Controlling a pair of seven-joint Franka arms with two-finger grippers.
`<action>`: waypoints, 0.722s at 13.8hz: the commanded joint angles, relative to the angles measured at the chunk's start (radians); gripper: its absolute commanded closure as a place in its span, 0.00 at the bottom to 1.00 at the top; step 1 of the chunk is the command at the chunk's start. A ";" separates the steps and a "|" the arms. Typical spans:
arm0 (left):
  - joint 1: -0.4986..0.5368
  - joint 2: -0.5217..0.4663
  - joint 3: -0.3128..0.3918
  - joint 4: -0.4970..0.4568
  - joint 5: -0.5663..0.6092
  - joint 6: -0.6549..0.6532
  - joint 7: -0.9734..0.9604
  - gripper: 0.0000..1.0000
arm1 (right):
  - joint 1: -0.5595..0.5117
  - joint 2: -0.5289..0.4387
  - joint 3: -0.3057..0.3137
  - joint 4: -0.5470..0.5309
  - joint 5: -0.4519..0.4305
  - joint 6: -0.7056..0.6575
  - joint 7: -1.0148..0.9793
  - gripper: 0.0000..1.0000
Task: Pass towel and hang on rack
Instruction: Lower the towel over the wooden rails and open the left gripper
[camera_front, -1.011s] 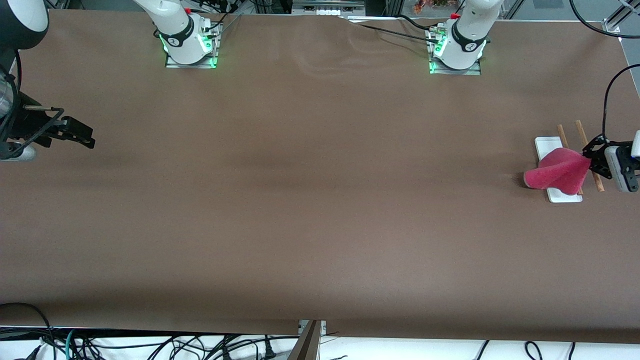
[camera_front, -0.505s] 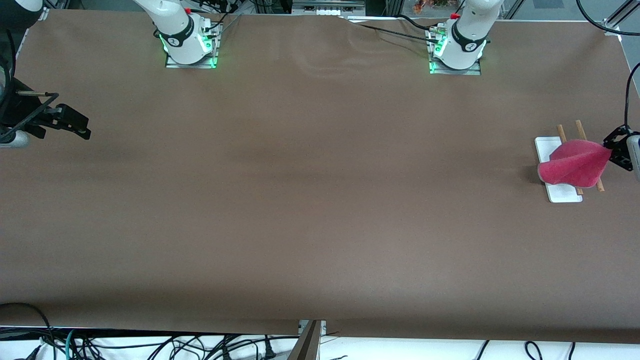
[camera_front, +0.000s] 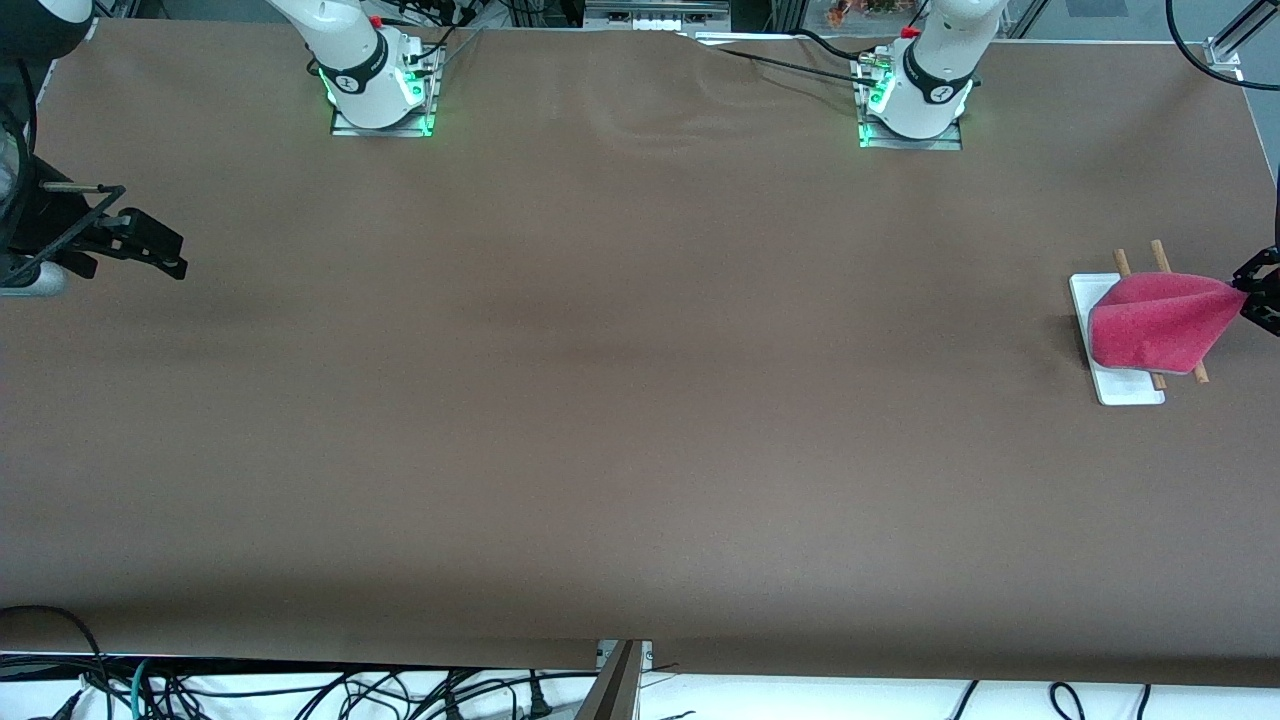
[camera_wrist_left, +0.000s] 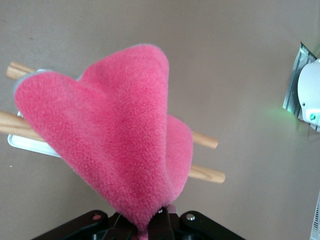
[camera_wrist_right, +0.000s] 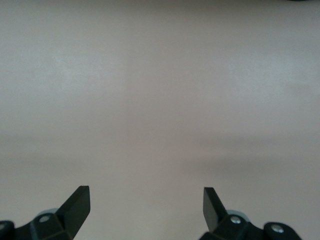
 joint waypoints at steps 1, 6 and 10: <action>-0.005 0.057 0.017 0.076 0.022 -0.011 0.068 1.00 | -0.010 -0.006 0.015 0.006 -0.011 -0.006 -0.012 0.00; 0.002 0.067 0.044 0.088 0.022 0.015 0.114 1.00 | -0.008 -0.006 0.015 0.006 -0.011 -0.006 -0.012 0.00; 0.006 0.101 0.049 0.089 0.018 0.061 0.154 0.96 | -0.007 -0.006 0.017 0.006 -0.011 -0.004 -0.010 0.00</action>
